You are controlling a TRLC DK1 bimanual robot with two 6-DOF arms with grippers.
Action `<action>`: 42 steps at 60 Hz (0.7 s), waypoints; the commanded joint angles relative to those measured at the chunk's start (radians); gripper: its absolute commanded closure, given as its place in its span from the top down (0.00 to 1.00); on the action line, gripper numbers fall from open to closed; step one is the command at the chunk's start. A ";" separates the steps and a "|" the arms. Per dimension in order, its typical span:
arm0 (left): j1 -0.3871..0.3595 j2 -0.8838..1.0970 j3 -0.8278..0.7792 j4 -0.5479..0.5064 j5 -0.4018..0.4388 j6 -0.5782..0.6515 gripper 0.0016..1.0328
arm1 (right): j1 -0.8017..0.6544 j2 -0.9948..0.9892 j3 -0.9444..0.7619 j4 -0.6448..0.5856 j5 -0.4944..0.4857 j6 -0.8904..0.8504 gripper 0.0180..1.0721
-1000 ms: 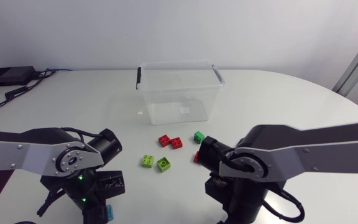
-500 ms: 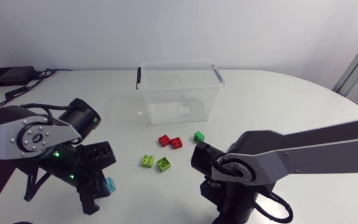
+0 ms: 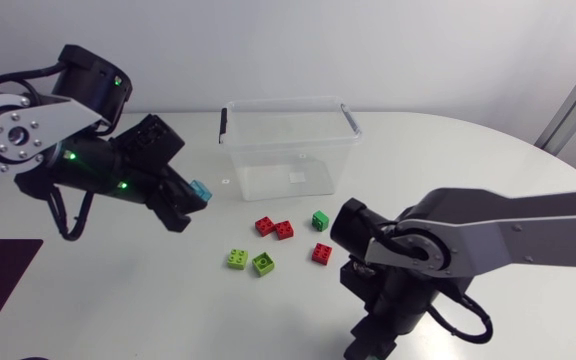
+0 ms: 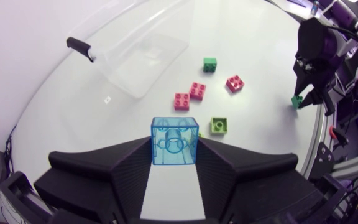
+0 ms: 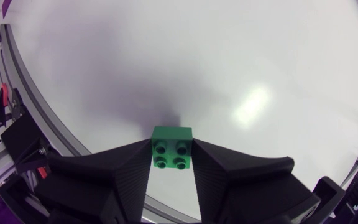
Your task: Place the duplo bricks in the container
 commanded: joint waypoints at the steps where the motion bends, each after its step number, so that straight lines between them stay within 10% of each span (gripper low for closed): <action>1: -0.012 0.050 0.057 0.052 0.009 -0.074 0.38 | -0.029 -0.039 0.017 -0.008 0.026 0.015 0.26; 42: -0.049 0.499 0.473 0.315 -0.101 -0.238 0.39 | -0.172 -0.060 0.319 0.058 0.130 -0.026 0.26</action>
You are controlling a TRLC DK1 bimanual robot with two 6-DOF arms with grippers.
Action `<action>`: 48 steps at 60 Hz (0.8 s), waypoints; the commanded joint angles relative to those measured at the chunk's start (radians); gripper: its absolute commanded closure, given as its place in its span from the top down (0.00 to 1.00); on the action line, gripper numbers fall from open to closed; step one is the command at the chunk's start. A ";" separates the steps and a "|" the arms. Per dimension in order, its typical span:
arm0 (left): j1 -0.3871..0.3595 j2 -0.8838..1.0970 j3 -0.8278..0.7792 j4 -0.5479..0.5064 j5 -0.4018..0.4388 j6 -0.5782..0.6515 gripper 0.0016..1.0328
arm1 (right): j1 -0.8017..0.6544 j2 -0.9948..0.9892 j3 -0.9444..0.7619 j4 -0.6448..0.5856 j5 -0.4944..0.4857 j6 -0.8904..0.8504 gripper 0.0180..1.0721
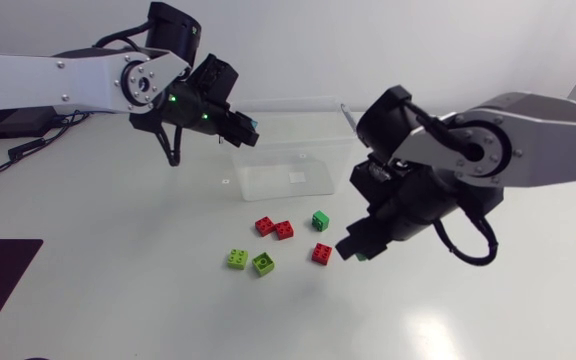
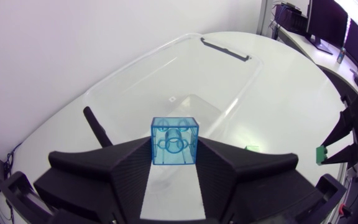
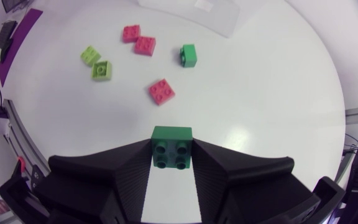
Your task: Place the duplo bricks in the container
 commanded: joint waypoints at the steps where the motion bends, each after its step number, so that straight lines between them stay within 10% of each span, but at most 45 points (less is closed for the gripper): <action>1: -0.006 0.065 0.069 0.026 -0.024 -0.025 0.40 | -0.024 0.028 0.063 0.017 0.011 -0.017 0.26; 24: 0.017 0.143 0.139 0.121 -0.111 -0.044 0.81 | -0.101 0.145 0.267 0.121 0.021 -0.036 0.26; 48: -0.017 -0.222 -0.103 -0.104 -0.103 -0.051 0.81 | -0.156 0.306 0.505 0.201 0.021 -0.045 0.26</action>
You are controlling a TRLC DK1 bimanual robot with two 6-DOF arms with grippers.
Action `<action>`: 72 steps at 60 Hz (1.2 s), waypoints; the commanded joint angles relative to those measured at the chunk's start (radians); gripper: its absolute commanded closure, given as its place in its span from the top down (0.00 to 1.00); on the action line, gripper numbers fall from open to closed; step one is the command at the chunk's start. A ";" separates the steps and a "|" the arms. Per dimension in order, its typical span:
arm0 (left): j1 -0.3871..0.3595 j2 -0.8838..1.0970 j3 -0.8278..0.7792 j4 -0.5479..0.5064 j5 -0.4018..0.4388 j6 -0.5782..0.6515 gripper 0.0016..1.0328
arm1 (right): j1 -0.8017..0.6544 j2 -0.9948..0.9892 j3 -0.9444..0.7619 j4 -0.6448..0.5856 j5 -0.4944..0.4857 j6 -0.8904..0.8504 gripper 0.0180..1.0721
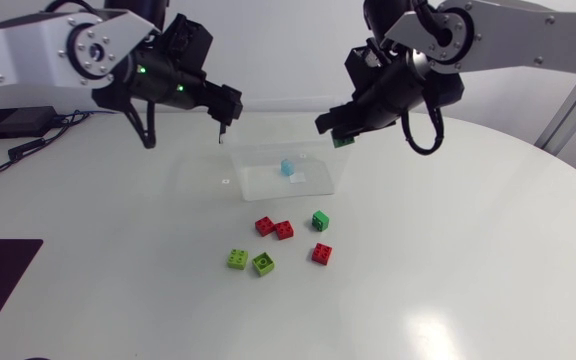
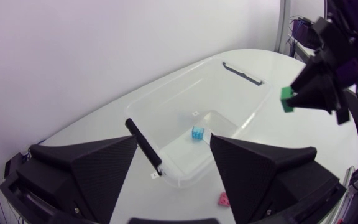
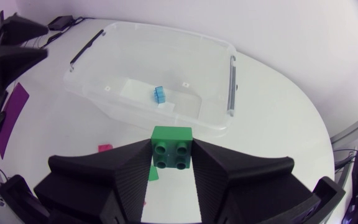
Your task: Place the duplo bricks in the container
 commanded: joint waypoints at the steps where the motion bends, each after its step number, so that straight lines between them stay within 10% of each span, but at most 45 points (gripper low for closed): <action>1: -0.026 -0.073 -0.100 -0.053 0.009 -0.009 0.81 | -0.009 0.046 0.047 0.026 0.010 -0.019 0.26; 29: -0.107 -0.214 -0.535 -0.108 0.020 0.115 0.81 | -0.029 0.230 0.208 0.116 0.063 -0.033 0.29; 42: -0.144 -0.106 -0.537 -0.094 0.020 0.050 0.80 | -0.015 0.253 0.223 0.125 0.144 -0.034 0.95; 72: -0.170 0.136 -0.397 -0.097 0.020 -0.103 0.80 | 0.024 -0.107 -0.096 0.161 0.158 -0.028 0.95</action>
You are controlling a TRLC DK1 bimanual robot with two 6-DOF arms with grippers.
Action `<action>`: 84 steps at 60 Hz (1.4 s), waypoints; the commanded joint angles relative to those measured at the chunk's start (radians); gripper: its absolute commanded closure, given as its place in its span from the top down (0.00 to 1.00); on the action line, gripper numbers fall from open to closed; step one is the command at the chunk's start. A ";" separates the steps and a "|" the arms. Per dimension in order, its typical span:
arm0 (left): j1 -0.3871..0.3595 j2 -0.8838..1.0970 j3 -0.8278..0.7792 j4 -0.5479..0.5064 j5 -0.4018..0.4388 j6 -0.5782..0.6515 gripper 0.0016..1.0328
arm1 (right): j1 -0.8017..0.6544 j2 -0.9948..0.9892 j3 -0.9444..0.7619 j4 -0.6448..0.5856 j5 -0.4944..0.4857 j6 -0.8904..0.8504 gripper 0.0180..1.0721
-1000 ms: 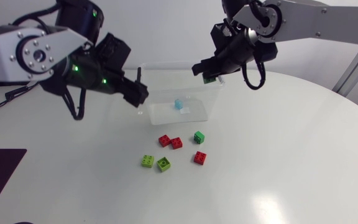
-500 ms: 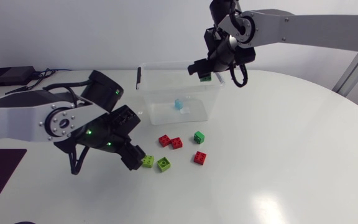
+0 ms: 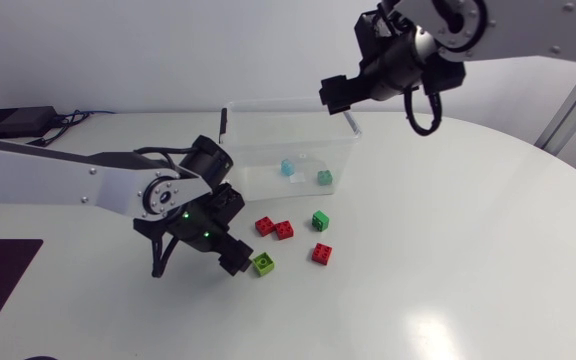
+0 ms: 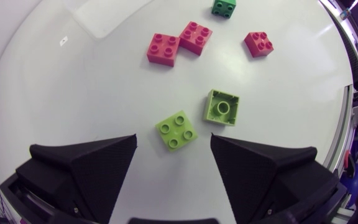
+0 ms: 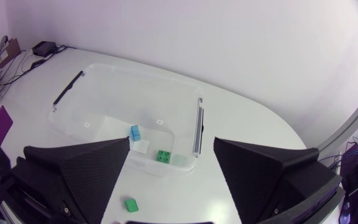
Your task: Place the duplo bricks in the container
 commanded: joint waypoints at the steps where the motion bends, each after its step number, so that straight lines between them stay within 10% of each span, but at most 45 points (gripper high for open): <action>1: -0.013 0.061 0.042 0.004 0.003 -0.040 0.80 | 0.019 -0.074 -0.112 0.016 0.008 -0.001 0.95; 16: -0.016 0.139 0.070 0.004 0.003 -0.068 0.74 | 0.073 -0.265 -0.364 0.050 -0.003 0.006 0.95; 29: -0.003 0.173 0.079 0.009 0.003 -0.086 0.38 | 0.128 -0.335 -0.554 0.085 -0.027 -0.004 0.95; 60: 0.013 -0.086 0.069 -0.027 0.000 -0.049 0.35 | 0.134 -0.139 -0.714 0.182 -0.313 -0.205 0.95; 84: 0.047 -0.261 0.245 -0.048 -0.006 -0.023 0.35 | 0.087 0.044 -0.692 0.270 -0.359 -0.279 0.90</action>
